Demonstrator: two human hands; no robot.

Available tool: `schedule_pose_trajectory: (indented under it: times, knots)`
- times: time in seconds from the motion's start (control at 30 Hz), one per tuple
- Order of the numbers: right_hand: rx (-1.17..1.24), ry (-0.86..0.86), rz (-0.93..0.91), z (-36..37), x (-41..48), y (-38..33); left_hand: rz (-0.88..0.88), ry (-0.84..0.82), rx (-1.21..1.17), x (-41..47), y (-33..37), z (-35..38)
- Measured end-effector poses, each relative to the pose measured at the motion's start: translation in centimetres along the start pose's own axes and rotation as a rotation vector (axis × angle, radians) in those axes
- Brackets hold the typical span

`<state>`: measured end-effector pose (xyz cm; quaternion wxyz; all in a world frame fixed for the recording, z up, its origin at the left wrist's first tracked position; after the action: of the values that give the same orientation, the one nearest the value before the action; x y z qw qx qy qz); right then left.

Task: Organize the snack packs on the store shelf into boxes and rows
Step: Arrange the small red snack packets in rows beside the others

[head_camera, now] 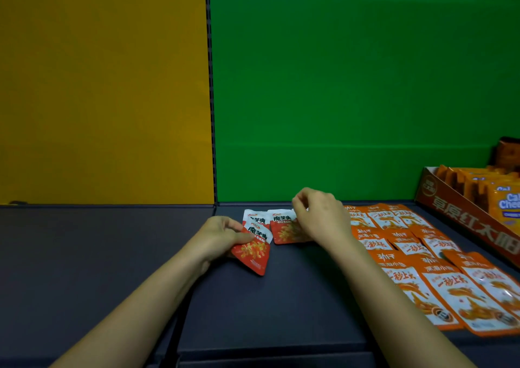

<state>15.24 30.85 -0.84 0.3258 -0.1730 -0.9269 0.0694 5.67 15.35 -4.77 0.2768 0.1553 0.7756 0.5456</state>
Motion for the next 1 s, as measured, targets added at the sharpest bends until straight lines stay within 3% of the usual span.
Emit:
schedule_pose_trajectory:
  times: [0.3, 0.57, 0.83, 1.0]
  knots:
    - [-0.099, -0.108, -0.071, -1.4, -2.8, 1.0, 0.122, 0.175, 0.236, -1.5, -1.0, 0.4]
    - [-0.114, -0.124, -0.129, -1.6, -3.4, 0.4, 0.254, 0.449, 0.892, -2.8, -1.0, 0.4]
    - [-0.019, -0.154, -0.289, -0.4, -4.0, -3.3, 0.582, 0.687, 0.878, -5.2, -0.9, -2.7]
    - [0.059, -0.183, -0.416, 1.1, -4.4, -9.2, 0.55, 0.747, 0.979, -7.7, -3.6, -8.5]
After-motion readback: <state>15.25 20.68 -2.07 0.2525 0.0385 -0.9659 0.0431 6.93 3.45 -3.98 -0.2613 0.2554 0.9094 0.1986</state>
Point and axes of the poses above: each hand's wrist, its own x-axis towards the middle knuckle, its own z-axis out of the palm, y = z × x, the point moved 3 cm from there along x, towards the middle knuckle, and after that the axes turned 10 degrees about -z, right-handed, at the moved point
